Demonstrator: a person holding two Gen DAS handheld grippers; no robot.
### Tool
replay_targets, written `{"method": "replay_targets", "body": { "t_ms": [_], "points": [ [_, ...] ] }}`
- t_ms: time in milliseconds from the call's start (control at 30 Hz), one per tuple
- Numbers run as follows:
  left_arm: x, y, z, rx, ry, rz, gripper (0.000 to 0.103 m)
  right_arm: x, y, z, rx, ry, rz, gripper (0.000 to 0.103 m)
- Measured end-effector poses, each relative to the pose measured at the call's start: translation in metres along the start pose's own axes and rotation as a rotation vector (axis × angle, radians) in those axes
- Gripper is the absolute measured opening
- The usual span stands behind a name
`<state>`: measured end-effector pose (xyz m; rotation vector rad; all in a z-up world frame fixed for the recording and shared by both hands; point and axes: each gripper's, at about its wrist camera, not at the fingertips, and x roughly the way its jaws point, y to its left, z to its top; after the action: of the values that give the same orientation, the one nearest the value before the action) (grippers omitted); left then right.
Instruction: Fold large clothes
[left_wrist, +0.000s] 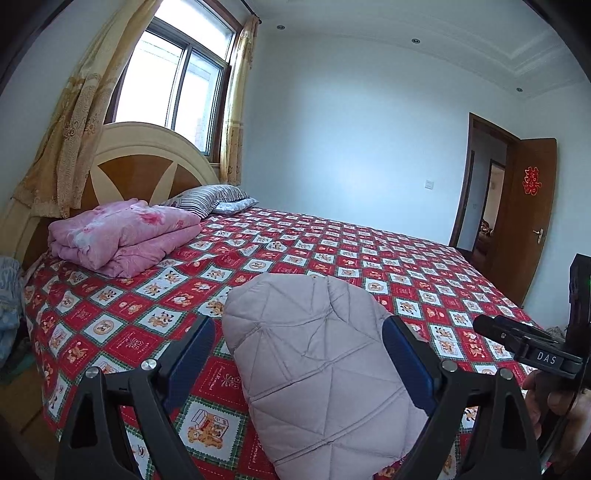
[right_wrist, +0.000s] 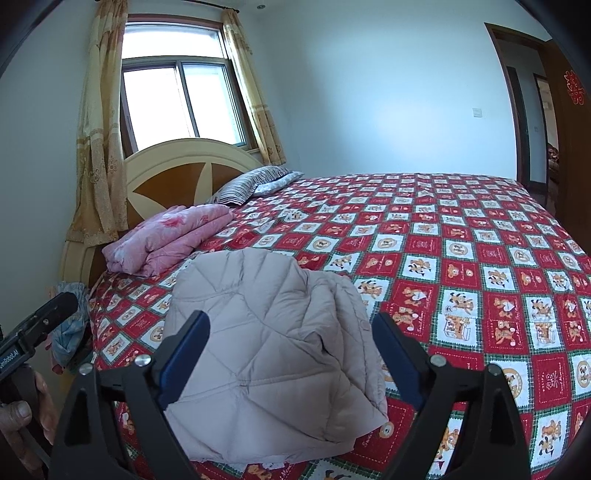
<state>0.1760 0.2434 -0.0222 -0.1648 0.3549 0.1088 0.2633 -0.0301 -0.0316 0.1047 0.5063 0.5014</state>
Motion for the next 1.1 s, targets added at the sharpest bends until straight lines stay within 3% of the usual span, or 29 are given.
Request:
{"method": "replay_targets", "body": {
  "t_ms": [1100],
  "points": [
    [0.0028,0.0010,-0.0017,0.003,0.007,0.012,0.092,-0.0043,-0.0037,-0.0005,0.005,0.002,0.000,0.092]
  ]
}}
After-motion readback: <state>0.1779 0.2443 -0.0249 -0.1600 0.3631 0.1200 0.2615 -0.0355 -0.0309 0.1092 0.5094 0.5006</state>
